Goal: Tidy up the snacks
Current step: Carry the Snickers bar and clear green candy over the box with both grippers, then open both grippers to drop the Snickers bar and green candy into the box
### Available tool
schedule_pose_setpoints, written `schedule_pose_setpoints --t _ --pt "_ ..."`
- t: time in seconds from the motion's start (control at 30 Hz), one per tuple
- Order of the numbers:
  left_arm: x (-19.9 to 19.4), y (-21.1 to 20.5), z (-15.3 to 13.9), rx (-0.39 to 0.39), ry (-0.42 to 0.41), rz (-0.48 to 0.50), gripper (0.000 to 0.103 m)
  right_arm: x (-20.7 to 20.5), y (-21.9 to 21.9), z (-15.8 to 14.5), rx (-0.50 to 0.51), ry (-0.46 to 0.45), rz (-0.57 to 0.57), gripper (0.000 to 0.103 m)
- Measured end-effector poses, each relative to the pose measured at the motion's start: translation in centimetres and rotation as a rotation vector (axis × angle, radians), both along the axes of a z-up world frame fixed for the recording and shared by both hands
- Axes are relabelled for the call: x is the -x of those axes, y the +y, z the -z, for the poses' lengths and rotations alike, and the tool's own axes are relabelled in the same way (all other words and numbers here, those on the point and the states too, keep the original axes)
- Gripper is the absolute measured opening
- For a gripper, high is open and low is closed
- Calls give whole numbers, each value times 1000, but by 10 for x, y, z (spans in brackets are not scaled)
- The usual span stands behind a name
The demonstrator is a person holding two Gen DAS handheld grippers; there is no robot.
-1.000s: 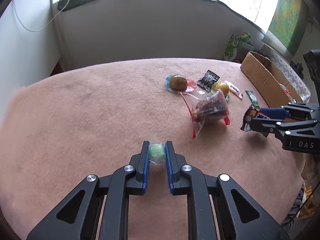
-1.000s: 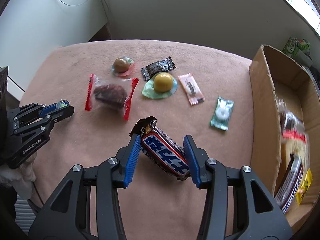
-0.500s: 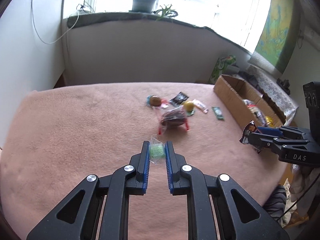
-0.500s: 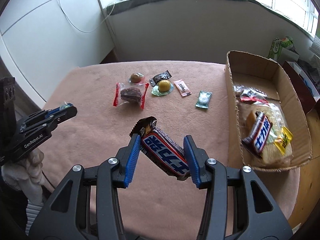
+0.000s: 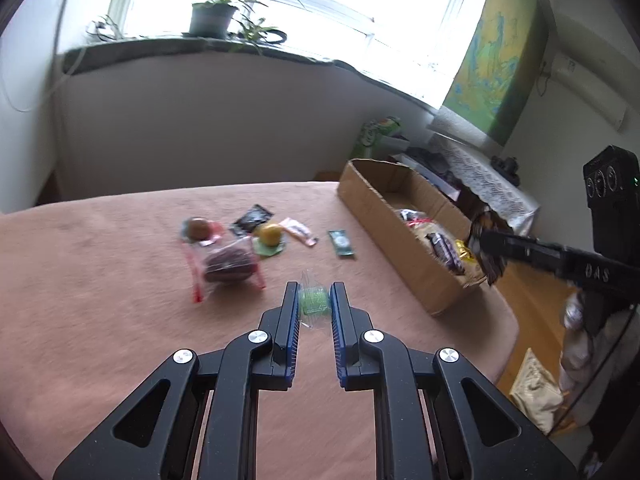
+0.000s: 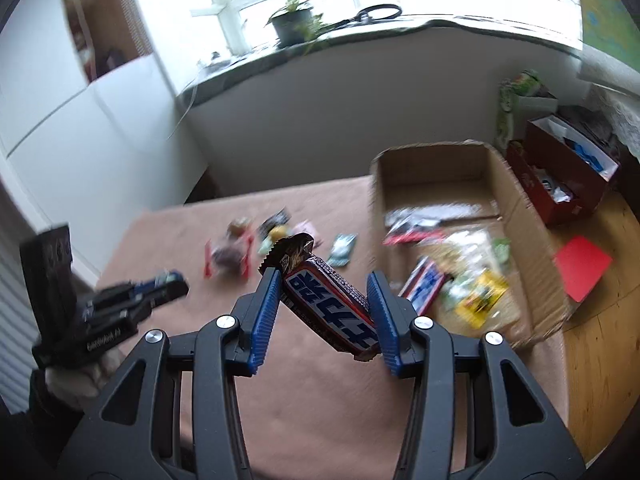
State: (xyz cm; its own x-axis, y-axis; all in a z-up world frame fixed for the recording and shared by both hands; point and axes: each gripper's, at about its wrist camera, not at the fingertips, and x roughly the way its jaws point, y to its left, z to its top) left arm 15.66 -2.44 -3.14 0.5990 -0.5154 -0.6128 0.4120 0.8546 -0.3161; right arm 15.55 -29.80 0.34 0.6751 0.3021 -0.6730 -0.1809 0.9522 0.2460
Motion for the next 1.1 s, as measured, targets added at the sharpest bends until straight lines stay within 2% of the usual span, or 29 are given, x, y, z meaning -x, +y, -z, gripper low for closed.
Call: schedule_pose_setpoints --t 0.17,0.3,0.4,0.57,0.7,0.87,1.0,1.1 --pt "-51 -26 -2 42 86 36 13 -57 -37 0 21 37 98 47" --pt "-85 -51 -11 62 155 56 13 -96 -59 2 -14 106 152 47" --pt "-104 -79 -14 68 231 96 13 -112 -59 -3 84 122 169 47" --pt "-126 -129 -26 55 337 127 13 -133 -73 -15 70 211 171 47" --pt "-140 -159 -29 21 379 124 13 -145 -88 -20 62 246 189 47" --pt "-160 -186 -22 -13 406 126 13 -163 -106 -10 26 304 191 47" --pt "-172 -194 -17 -21 430 102 13 -173 -115 -2 20 342 199 47" --pt "-174 -201 -14 -40 439 120 13 -178 -121 5 -5 363 204 47"
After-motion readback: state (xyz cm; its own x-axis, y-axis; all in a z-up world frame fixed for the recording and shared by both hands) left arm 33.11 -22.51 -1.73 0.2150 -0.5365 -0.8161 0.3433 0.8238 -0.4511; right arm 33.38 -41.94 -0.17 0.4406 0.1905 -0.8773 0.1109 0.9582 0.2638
